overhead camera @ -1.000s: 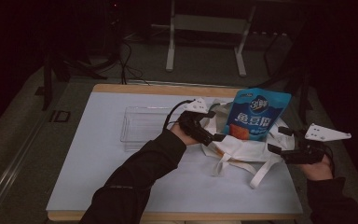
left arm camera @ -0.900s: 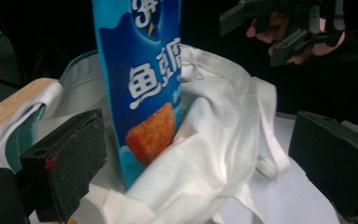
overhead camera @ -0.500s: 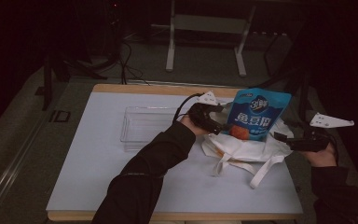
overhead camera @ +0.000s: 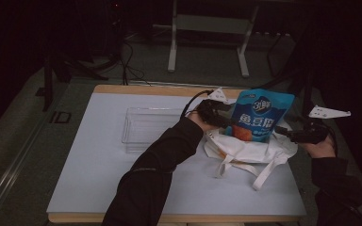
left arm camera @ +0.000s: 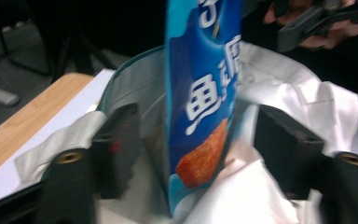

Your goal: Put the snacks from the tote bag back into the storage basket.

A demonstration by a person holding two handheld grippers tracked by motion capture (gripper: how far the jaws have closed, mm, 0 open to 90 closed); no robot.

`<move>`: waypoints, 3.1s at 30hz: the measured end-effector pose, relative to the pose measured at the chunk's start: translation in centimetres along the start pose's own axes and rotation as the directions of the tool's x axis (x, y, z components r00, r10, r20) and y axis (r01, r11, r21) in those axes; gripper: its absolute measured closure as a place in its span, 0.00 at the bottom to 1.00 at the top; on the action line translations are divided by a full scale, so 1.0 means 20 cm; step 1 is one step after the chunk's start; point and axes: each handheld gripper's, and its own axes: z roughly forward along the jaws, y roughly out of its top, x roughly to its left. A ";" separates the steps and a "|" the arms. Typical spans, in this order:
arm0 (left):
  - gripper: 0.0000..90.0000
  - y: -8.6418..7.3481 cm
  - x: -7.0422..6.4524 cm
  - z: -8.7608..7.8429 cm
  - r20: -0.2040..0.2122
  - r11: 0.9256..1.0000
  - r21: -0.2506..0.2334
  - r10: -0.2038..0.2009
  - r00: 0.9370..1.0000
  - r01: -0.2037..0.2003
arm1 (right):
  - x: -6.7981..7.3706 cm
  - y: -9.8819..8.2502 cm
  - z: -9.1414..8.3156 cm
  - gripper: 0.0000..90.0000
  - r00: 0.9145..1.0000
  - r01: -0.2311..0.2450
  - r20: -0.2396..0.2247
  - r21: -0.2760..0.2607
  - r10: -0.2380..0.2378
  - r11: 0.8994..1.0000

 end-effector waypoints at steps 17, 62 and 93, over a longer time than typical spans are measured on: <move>0.57 0.04 0.01 0.11 0.046 1.000 -0.023 -0.005 0.999 0.006 | 0.01 0.05 0.11 0.36 0.997 0.019 -0.071 0.018 -0.017 1.000; 1.00 0.11 -0.01 0.18 0.024 0.999 0.009 0.034 0.999 -0.034 | 0.04 0.13 0.20 0.90 0.996 0.069 -0.059 0.099 -0.063 0.993; 1.00 0.37 -0.10 -0.08 0.043 0.995 -0.051 0.088 0.995 -0.086 | 0.15 0.43 0.02 0.95 0.990 0.123 -0.075 0.043 -0.120 0.991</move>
